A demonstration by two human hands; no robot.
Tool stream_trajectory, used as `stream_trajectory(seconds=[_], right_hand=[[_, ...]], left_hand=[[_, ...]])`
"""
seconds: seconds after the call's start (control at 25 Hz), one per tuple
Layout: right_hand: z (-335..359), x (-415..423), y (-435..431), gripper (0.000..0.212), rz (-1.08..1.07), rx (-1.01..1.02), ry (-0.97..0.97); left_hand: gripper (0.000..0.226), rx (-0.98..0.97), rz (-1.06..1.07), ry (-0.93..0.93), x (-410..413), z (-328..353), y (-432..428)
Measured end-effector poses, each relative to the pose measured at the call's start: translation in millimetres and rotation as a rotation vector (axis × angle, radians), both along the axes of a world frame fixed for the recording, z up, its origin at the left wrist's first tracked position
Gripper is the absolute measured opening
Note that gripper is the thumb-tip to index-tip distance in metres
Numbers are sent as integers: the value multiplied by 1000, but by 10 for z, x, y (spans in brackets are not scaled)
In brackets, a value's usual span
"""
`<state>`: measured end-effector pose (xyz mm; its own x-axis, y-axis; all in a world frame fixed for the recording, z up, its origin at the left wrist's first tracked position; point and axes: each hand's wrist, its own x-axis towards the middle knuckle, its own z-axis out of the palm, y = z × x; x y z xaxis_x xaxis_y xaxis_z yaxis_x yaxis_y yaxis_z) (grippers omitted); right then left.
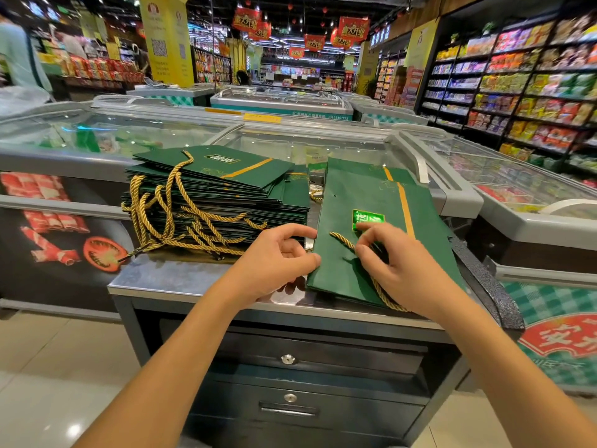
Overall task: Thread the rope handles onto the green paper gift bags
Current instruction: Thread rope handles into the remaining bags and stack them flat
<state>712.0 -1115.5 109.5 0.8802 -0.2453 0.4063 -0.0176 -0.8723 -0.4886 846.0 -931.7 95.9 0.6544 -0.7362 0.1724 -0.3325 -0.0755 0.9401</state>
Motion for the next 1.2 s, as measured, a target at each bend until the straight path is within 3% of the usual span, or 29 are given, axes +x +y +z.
stream_trajectory(seconds=[0.12, 0.36, 0.64, 0.96, 1.2], right_hand=[[-80, -84, 11, 10, 31, 16, 5], [-50, -208, 23, 8, 70, 4, -13], [157, -21, -1, 9, 153, 223, 14], [56, 330, -79, 10, 123, 349, -242], [-131, 353, -103, 15, 167, 400, -298]], left_hand=[[16, 36, 54, -31, 5, -9, -22], [18, 36, 129, -53, 10, -39, -57], [17, 13, 91, -21, -12, -45, -70], [17, -4, 59, 9, -33, -18, -35], [15, -29, 24, -21, 29, -95, -36]])
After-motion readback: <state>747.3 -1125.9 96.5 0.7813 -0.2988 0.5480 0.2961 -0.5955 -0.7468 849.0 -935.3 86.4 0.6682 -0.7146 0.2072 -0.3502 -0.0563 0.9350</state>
